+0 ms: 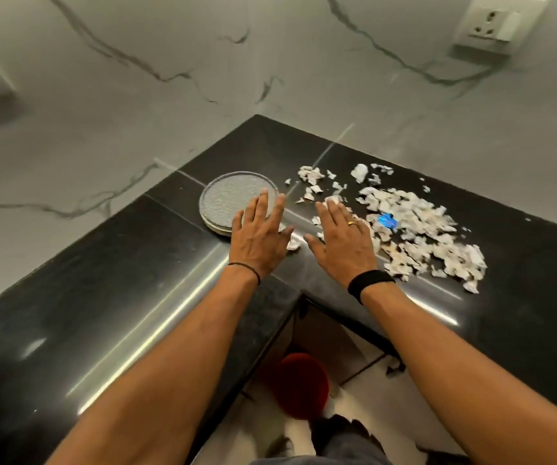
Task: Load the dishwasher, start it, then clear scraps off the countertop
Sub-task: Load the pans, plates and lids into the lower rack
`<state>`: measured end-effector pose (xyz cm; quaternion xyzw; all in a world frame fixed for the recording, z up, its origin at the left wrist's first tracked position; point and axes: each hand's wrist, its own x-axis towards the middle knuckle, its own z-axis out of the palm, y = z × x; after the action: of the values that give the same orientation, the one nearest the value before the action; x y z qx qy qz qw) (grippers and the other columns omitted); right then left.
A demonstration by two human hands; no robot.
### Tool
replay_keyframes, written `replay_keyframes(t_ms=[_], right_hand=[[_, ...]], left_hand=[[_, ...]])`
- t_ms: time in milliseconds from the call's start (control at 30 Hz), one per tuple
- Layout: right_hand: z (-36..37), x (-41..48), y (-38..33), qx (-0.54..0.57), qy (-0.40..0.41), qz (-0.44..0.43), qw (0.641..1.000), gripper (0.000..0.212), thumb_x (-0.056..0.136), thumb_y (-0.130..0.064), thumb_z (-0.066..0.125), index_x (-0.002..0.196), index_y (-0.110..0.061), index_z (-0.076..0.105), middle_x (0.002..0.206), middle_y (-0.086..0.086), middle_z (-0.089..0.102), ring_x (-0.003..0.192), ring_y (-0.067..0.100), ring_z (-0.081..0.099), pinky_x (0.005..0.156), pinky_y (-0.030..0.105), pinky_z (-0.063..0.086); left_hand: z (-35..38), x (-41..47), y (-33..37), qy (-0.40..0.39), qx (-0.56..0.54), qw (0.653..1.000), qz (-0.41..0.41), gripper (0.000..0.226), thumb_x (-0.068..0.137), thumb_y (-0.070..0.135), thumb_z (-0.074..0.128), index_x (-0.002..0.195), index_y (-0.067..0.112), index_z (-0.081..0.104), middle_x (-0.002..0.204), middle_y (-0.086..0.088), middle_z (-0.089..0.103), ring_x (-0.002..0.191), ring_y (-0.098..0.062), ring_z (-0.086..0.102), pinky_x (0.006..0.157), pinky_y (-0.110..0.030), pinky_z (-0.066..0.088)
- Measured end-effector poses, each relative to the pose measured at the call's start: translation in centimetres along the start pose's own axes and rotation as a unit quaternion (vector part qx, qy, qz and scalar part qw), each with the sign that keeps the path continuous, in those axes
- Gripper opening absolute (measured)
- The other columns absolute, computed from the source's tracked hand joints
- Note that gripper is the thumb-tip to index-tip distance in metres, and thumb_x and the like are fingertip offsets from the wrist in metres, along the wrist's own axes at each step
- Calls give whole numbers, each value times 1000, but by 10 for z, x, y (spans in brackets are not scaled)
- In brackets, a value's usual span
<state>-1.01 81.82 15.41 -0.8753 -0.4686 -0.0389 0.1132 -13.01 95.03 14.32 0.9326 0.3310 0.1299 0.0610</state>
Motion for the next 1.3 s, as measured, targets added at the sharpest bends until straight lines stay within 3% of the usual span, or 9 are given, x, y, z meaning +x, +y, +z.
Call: replay_keyframes(t_ms=[300, 567, 767, 900, 1000, 1300], right_hand=[[45, 101, -43, 6, -58, -166, 984, 63, 99, -48, 50, 154, -22, 32, 161, 6, 31, 149, 23, 29, 113, 45, 30], [90, 151, -55, -12, -132, -263, 956, 54, 99, -40, 53, 149, -24, 39, 159, 3, 35, 148, 25, 28, 112, 45, 31], [115, 164, -56, -9, -163, -298, 941, 33, 99, -34, 52, 129, -24, 62, 156, 2, 41, 146, 26, 32, 111, 46, 31], [123, 166, -54, 3, -134, -304, 943, 20, 95, -20, 55, 109, -20, 69, 132, 0, 61, 132, 25, 47, 102, 42, 35], [122, 168, -52, 15, -123, -306, 944, 14, 90, -17, 56, 98, -19, 68, 110, -2, 66, 115, 25, 55, 95, 39, 36], [113, 161, -29, 97, -3, -309, 946, 11, 86, -25, 58, 94, -18, 59, 94, 0, 60, 86, 23, 60, 81, 37, 44]], left_hand=[[15, 35, -66, 7, 45, 989, -139, 65, 105, 50, 37, 162, 25, 18, 168, -12, 17, 154, -31, 20, 122, -51, 20], [34, 43, -87, -15, 66, 972, -225, 64, 106, 48, 35, 162, 25, 15, 169, -11, 13, 154, -30, 16, 123, -50, 20], [47, 38, -90, -14, 68, 964, -256, 62, 106, 46, 37, 162, 25, 18, 168, -11, 17, 153, -30, 21, 122, -51, 23], [49, 36, -89, -17, 75, 963, -258, 62, 106, 45, 40, 161, 25, 19, 168, -12, 17, 153, -31, 21, 122, -51, 24], [50, 34, -86, -20, 74, 964, -253, 62, 106, 43, 40, 161, 24, 20, 168, -12, 16, 153, -30, 21, 122, -51, 24], [43, 40, -82, -30, 50, 982, -178, 74, 95, 30, 58, 161, 26, 22, 167, -12, 19, 152, -31, 21, 121, -52, 26]])
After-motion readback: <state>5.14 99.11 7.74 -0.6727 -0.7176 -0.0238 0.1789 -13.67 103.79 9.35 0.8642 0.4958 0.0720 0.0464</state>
